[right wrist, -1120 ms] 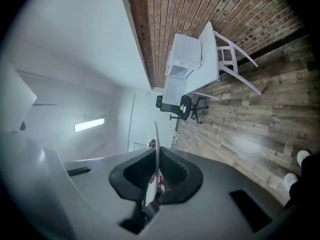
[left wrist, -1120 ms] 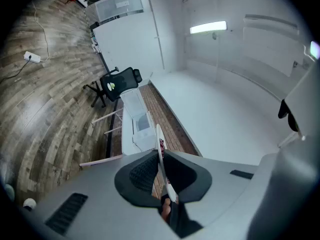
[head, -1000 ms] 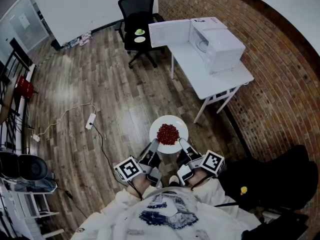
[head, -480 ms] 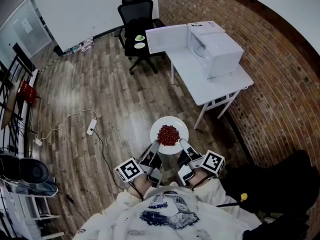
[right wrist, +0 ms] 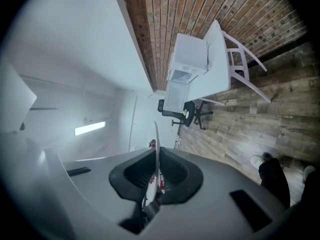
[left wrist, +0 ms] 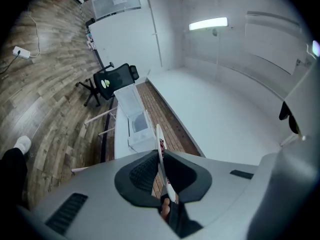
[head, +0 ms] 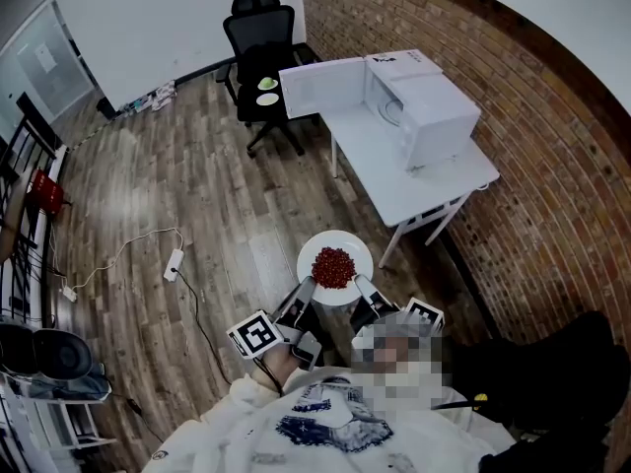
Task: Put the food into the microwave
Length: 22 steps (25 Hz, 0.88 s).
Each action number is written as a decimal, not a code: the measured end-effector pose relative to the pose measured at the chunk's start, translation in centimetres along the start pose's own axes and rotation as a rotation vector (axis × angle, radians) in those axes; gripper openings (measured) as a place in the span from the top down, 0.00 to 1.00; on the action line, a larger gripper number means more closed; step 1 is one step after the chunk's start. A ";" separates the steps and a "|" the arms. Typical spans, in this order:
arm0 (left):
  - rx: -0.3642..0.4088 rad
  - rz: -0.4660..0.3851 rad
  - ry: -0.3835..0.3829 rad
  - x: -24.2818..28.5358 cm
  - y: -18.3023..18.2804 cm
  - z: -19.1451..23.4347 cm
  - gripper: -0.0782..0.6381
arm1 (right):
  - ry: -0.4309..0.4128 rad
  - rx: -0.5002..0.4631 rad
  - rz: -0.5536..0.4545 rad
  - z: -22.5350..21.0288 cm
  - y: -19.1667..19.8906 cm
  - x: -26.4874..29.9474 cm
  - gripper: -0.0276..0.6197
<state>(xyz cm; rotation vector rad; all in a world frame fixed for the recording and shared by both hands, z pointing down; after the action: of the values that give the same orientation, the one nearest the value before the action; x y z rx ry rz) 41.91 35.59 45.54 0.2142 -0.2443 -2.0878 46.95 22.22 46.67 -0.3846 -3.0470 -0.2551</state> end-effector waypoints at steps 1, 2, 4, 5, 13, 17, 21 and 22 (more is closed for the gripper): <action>-0.029 0.001 0.008 0.8 -0.4 0.2 0.83 | 0.000 -0.002 -0.005 -0.2 -0.5 0.7 0.92; -0.044 0.005 0.011 1.4 -0.9 0.6 0.83 | 0.002 -0.002 -0.011 -0.4 -0.8 1.5 0.92; -0.020 0.023 -0.001 2.5 -2.6 1.8 0.83 | 0.012 0.002 -0.022 -0.8 -1.3 3.3 0.92; -0.023 0.028 -0.002 3.1 -3.5 2.3 0.83 | 0.021 0.005 -0.028 -1.0 -1.7 4.4 0.92; -0.082 0.071 -0.002 9.5 -13.1 5.6 0.83 | 0.031 -0.005 -0.069 -0.6 -4.7 15.5 0.92; -0.033 0.114 -0.004 13.2 -18.9 7.1 0.83 | 0.024 -0.001 -0.097 0.2 -6.5 21.8 0.92; 0.009 0.155 -0.003 16.6 -24.9 8.4 0.83 | 0.038 0.005 -0.130 0.8 -8.0 27.7 0.92; 0.026 0.169 -0.026 17.1 -26.2 9.0 0.83 | 0.037 0.002 -0.139 1.0 -8.3 29.1 0.92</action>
<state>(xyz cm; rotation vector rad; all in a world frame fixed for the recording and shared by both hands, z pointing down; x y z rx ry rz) 9.34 34.60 46.53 0.1757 -0.2957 -1.9219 16.72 21.50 46.69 -0.1667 -3.0406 -0.2631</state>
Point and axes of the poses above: the fingertips, and each gripper's own axes: x forward along the fingers, z to its left, y out of its underside, the point moved 3 cm from there along -x, backward along the fingers
